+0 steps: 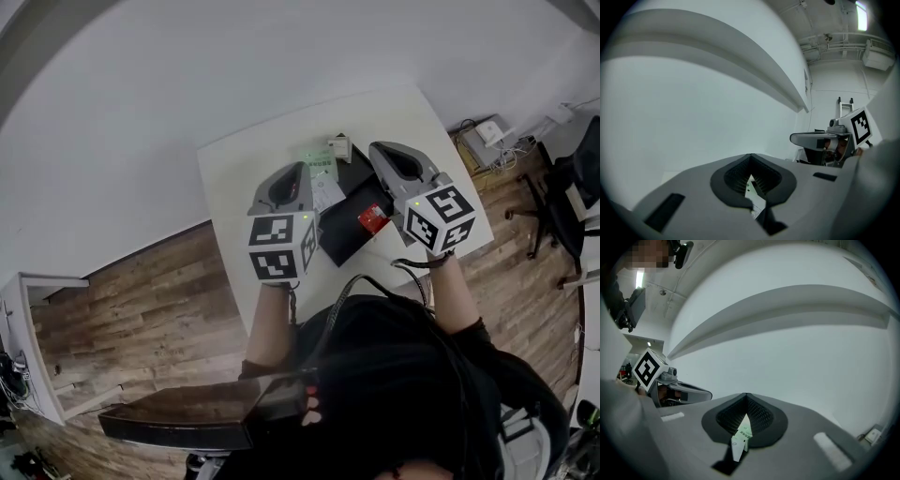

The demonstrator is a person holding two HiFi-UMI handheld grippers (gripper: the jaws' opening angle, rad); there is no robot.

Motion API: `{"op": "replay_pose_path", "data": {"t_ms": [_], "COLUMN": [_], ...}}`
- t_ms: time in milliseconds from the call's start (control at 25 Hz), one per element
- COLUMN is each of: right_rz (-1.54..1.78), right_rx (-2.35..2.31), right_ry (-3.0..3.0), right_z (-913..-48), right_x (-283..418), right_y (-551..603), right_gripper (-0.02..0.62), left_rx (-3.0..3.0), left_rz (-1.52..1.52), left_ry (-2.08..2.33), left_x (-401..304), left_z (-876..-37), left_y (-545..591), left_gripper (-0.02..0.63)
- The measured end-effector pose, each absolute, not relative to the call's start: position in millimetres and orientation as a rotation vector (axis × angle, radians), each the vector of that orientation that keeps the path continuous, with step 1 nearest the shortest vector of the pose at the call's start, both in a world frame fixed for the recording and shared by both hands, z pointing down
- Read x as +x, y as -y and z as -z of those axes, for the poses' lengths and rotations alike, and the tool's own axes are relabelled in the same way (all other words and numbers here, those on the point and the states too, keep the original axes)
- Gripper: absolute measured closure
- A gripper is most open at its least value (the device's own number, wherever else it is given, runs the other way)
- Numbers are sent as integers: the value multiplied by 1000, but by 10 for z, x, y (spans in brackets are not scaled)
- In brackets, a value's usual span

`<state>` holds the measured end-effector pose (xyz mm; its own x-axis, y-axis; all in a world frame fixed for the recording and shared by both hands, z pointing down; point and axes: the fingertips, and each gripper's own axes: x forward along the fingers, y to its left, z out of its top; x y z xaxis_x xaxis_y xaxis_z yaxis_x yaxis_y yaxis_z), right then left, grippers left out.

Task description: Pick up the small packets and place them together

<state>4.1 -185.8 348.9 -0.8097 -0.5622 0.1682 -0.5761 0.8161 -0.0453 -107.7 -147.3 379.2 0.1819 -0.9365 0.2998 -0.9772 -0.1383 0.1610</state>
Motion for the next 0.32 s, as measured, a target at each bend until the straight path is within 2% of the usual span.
{"op": "replay_pose_path", "data": {"t_ms": [320], "right_rz": [-174], "right_rx": [875], "right_ry": [2836], "right_z": [-3606], "right_x": [-13], "right_y": [1796], "right_gripper": [595], "left_rx": [2123], "left_rz": [-170], "left_ry": [1826], "left_x": [-1120], "left_z": [-3802], "left_y": [1370], "left_gripper": [607]}}
